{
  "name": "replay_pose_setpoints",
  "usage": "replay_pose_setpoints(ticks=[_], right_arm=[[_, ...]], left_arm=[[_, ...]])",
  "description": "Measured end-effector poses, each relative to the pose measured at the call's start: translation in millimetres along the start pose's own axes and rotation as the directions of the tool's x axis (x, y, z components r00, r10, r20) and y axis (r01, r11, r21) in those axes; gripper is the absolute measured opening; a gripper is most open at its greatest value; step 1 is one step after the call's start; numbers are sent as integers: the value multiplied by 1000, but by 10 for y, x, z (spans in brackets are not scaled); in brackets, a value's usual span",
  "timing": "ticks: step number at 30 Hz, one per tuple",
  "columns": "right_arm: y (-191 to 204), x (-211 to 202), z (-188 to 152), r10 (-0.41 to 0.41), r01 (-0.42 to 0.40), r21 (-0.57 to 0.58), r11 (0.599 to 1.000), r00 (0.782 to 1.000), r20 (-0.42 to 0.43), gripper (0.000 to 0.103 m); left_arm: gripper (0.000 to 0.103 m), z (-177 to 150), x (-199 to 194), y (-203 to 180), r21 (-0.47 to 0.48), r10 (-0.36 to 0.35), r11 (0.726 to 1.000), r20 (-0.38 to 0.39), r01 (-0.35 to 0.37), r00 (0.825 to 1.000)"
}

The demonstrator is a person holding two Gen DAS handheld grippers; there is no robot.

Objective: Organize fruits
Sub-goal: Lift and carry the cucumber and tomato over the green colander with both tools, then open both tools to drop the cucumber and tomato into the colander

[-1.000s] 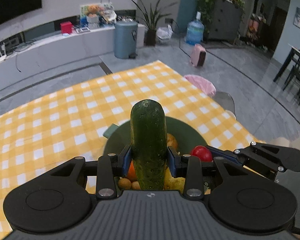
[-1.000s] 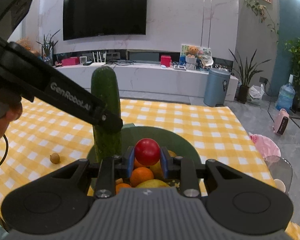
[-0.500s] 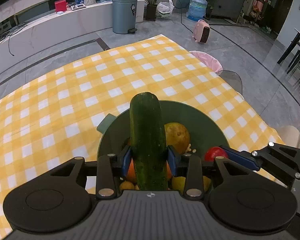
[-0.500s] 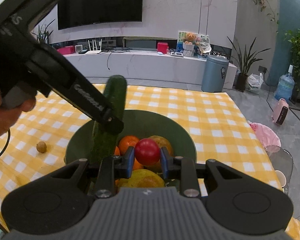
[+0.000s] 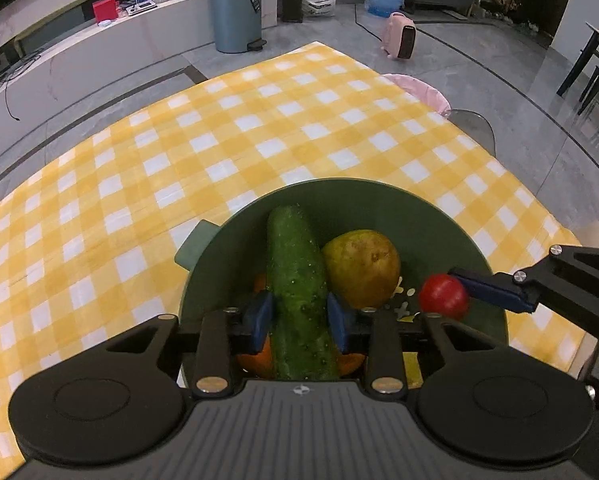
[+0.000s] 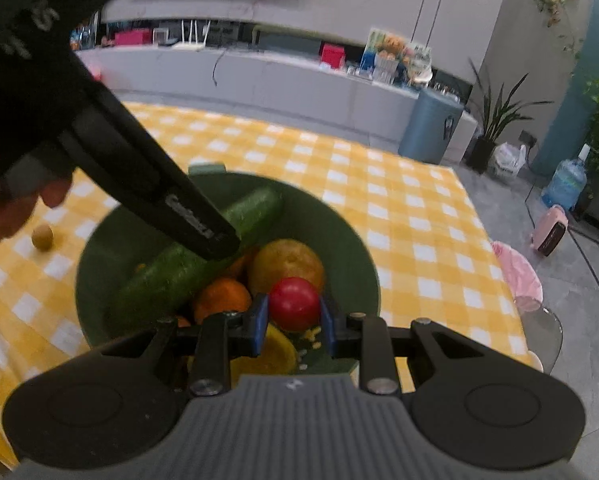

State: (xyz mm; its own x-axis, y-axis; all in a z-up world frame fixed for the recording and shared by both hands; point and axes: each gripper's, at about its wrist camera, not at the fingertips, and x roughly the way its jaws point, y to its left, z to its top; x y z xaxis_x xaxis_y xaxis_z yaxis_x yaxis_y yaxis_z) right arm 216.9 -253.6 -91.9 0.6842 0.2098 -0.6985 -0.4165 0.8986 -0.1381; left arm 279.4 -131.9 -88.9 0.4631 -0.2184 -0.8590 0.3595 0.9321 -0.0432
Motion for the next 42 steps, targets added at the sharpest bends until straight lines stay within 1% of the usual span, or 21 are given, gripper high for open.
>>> replay_pose_setpoints(ticks=[2, 4, 6, 9, 16, 21, 26, 28, 30, 32, 34, 36, 39, 42], right_arm=[[-6, 29, 8, 7, -7, -15, 1000, 1000, -12, 24], [-34, 65, 22, 14, -14, -22, 1000, 1000, -26, 24], [-68, 107, 34, 15, -16, -26, 1000, 999, -44, 24], [-108, 165, 42, 14, -17, -34, 999, 998, -68, 24], [-123, 250, 32, 9, -13, -54, 998, 996, -85, 24], [-115, 269, 40, 2, -8, -57, 998, 996, -90, 24], [-131, 146, 73, 11, -12, -14, 1000, 997, -74, 26], [-125, 44, 90, 16, -15, 5, 1000, 999, -52, 33], [-97, -79, 108, 20, -19, 28, 999, 1000, -22, 34], [-50, -236, 115, 35, -37, 73, 997, 999, 22, 41], [26, -398, 115, 55, -63, 117, 991, 996, 68, 54], [140, -542, 101, 71, -86, 142, 986, 992, 104, 60], [331, -698, 72, 84, -105, 162, 981, 988, 133, 62], [504, -824, 36, 93, -123, 199, 972, 983, 155, 67]], left_arm=[[39, -15, -3, 22, -9, -8, 1000, -2, 8, 1000], [44, -45, -12, 40, -22, -14, 1000, -5, 14, 1000], [47, -101, -39, 46, -25, -12, 1000, -5, 12, 1000], [53, -210, -136, 43, -31, -12, 999, 20, 13, 1000], [59, -453, -406, 21, -15, 10, 1000, 92, -8, 996], [62, -571, -561, 30, -2, 55, 998, 115, -55, 992], [63, -700, -717, 73, -3, 84, 996, 128, -84, 988], [63, -743, -793, 84, -3, 94, 996, 137, -95, 986], [63, -790, -872, 63, 9, 108, 994, 145, -110, 983], [63, -842, -957, 27, 33, 120, 991, 155, -126, 981], [63, -901, -1055, -2, 63, 130, 988, 163, -142, 978], [63, -966, -1159, -14, 93, 136, 984, 166, -153, 977], [63, -1066, -1289, -6, 130, 166, 973, 167, -189, 972], [63, -1181, -1387, 33, 151, 202, 962, 167, -228, 965]])
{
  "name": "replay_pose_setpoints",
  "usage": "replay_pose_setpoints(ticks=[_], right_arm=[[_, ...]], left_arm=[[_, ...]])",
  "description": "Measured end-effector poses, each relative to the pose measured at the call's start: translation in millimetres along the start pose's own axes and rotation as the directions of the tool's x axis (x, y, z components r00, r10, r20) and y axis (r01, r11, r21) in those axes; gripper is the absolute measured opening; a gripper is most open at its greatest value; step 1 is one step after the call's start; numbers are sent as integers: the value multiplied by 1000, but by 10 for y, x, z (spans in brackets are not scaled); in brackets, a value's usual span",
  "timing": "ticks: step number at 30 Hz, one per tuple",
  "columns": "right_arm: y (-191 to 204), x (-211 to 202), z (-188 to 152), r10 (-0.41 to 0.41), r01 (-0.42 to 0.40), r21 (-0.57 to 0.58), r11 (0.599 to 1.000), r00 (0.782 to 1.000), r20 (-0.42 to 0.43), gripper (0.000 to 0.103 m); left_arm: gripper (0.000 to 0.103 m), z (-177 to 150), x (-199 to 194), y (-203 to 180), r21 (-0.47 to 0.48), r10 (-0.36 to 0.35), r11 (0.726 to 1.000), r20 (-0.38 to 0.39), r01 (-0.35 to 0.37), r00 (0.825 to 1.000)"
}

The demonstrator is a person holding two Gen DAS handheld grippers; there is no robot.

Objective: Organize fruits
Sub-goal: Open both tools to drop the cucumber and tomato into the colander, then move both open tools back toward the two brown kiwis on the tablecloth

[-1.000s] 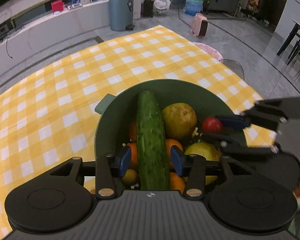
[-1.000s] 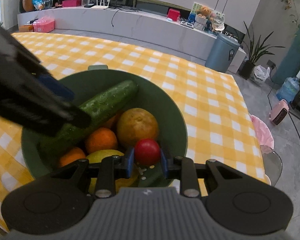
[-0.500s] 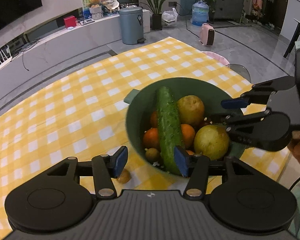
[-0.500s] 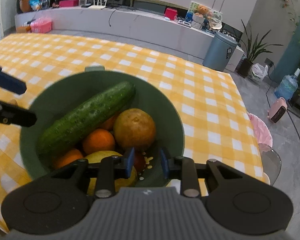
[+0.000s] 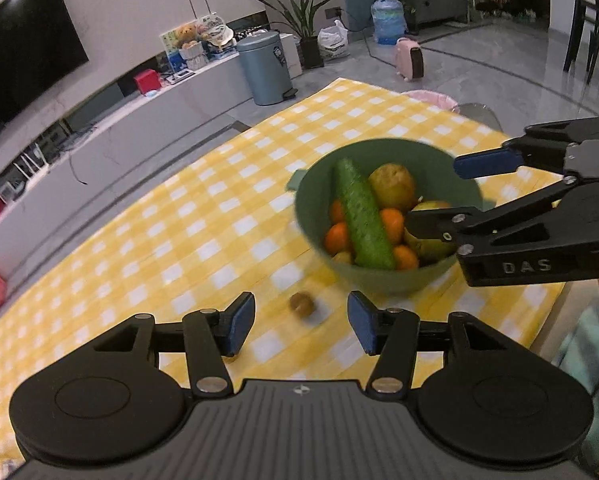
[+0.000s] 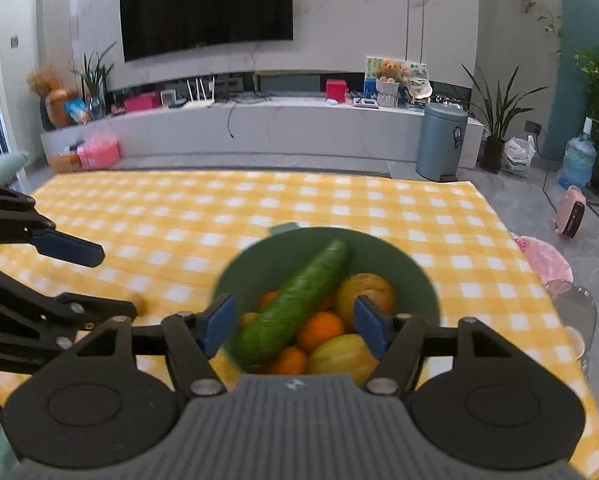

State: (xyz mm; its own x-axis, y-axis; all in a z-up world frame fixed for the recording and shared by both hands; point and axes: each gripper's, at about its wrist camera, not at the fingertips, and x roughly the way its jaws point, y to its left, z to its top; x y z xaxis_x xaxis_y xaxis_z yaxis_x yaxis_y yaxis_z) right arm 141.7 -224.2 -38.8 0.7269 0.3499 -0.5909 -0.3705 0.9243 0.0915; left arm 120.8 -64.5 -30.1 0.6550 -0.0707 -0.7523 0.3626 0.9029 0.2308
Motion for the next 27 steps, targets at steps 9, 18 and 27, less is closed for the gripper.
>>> replay_pose_setpoints(ticks=[9, 18, 27], right_arm=[[496, -70, -282, 51, -48, 65, 997, 998, -48, 68], [793, 96, -371, 52, -48, 46, 998, 992, -111, 68], [919, 313, -433, 22, -17, 35, 999, 987, -161, 72]], left_arm=[[63, -295, -212, 296, -54, 0, 999, 18, 1, 1000], [63, -461, -213, 533, -145, -71, 987, 38, 75, 997], [63, -598, 38, 731, -234, -157, 959, 21, 158, 987]])
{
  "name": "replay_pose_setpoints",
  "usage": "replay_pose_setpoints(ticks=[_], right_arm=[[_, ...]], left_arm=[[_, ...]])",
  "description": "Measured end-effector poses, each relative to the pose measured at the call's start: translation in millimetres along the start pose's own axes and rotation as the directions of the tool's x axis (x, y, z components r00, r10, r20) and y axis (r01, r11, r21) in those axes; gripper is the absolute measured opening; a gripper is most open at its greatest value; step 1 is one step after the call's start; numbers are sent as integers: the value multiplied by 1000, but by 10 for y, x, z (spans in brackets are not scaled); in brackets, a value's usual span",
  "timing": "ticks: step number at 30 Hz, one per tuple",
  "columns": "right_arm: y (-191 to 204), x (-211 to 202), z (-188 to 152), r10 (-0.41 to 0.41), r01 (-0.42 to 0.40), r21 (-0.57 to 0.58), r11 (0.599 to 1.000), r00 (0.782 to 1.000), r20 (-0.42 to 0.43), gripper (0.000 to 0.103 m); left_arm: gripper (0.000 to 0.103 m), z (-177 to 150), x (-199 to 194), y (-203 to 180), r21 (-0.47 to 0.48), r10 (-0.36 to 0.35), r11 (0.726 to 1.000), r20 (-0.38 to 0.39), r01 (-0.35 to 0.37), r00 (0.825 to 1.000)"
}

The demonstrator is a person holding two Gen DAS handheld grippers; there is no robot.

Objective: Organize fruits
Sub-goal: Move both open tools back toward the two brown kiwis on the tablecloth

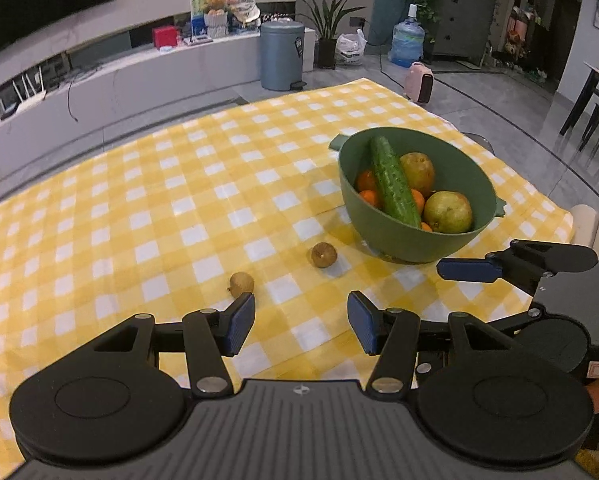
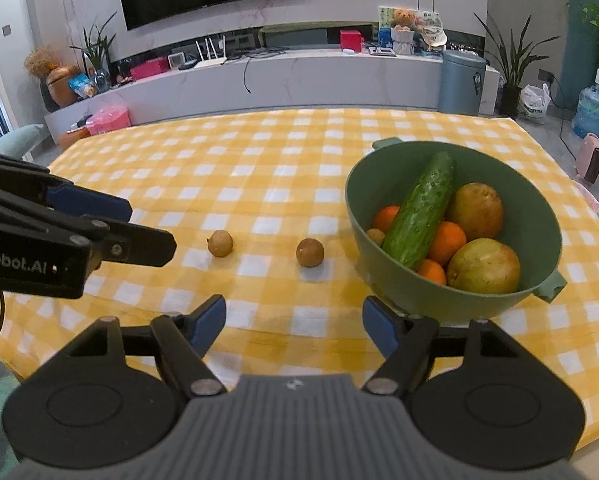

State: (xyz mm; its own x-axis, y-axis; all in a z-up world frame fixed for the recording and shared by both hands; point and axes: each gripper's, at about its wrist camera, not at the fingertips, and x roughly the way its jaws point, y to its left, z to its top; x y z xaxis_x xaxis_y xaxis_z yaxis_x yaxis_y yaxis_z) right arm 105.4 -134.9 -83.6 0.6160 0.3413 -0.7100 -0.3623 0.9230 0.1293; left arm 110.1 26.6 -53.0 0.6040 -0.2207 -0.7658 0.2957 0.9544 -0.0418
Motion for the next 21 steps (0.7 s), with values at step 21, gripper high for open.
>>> replay_pose_setpoints(ticks=[21], right_arm=[[-52, 479, 96, -40, 39, -12, 999, 999, -32, 71]], left_arm=[[53, -125, 545, 356, -102, -67, 993, -62, 61, 996]])
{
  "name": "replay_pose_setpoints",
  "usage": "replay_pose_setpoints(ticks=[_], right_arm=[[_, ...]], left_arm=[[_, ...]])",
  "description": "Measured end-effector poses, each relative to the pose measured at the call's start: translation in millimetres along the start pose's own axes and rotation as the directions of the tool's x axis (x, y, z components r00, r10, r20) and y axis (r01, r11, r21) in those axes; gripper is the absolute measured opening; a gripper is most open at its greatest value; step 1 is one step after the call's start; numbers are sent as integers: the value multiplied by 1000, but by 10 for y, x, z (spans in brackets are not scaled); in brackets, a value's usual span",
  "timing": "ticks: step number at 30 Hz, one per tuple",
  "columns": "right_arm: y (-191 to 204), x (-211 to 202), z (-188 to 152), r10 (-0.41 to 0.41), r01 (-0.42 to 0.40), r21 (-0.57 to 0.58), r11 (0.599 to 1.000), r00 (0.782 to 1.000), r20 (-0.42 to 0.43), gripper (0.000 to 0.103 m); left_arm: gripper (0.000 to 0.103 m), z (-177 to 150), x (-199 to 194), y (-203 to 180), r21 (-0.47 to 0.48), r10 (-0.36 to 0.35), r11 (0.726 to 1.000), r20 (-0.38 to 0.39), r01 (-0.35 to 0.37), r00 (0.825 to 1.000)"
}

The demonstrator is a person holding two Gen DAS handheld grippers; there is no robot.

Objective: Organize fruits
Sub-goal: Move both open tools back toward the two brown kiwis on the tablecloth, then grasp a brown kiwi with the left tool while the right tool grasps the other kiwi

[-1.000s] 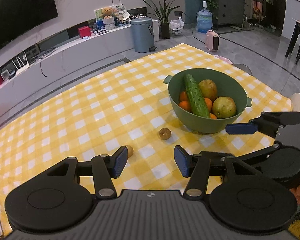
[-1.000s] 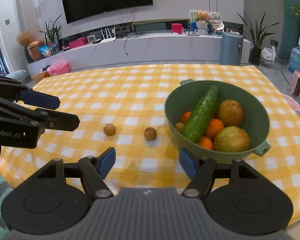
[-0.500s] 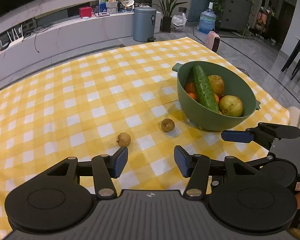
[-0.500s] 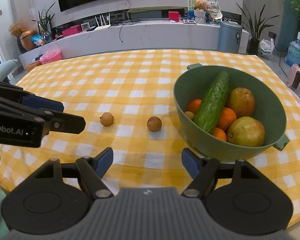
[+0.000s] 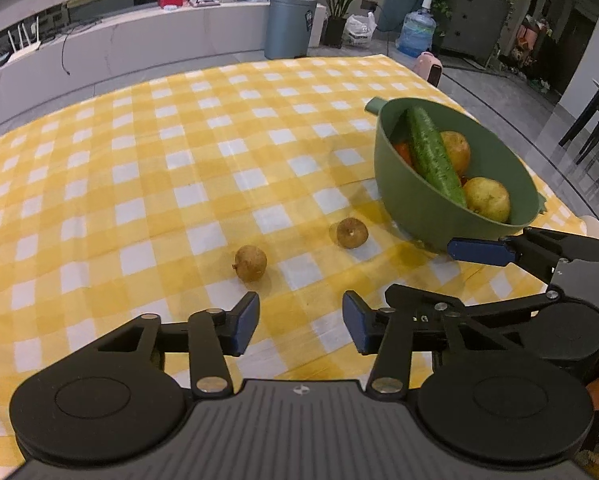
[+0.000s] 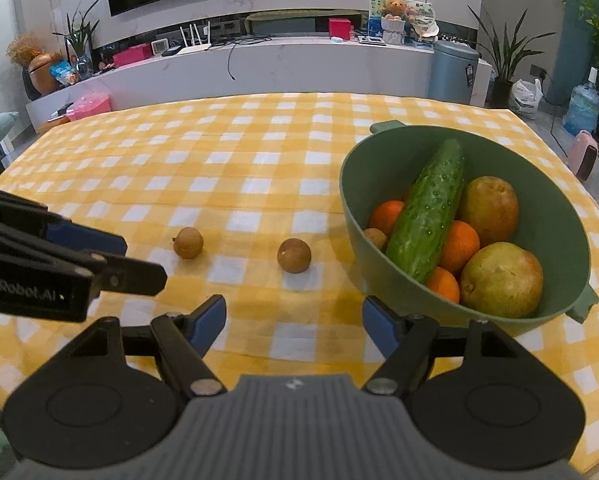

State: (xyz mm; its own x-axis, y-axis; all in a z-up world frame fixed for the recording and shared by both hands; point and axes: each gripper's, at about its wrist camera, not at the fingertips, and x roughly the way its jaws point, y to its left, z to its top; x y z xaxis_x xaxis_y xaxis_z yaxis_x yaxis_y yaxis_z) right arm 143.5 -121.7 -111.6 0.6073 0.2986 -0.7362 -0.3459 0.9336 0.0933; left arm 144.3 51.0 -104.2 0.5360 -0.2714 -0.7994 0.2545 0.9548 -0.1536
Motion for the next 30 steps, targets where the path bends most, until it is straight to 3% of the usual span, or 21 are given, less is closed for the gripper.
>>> replay_pose_setpoints(ticks=[5, 10, 13, 18, 27, 30], right_arm=[[15, 87, -3, 4, -3, -5, 1000, 1000, 14, 69], [133, 155, -52, -23, 25, -42, 999, 999, 32, 57], [211, 208, -82, -35, 38, -64, 997, 999, 38, 49], [250, 271, -85, -45, 50, -66, 997, 996, 74, 49], [391, 469, -72, -136, 153, -140, 978, 983, 127, 35], [410, 527, -62, -157, 176, -146, 974, 979, 131, 35]], left_arm=[[52, -2, 148, 112, -65, 48, 997, 11, -47, 999], [52, 16, 233, 173, -96, 88, 992, 49, -83, 995], [52, 7, 288, 176, -96, 108, 990, 61, -102, 992], [50, -30, 394, 165, -68, 153, 986, 56, -149, 987], [38, -59, 446, 155, -53, 159, 986, 93, -155, 983], [36, -63, 447, 173, -57, 157, 987, 98, -152, 983]])
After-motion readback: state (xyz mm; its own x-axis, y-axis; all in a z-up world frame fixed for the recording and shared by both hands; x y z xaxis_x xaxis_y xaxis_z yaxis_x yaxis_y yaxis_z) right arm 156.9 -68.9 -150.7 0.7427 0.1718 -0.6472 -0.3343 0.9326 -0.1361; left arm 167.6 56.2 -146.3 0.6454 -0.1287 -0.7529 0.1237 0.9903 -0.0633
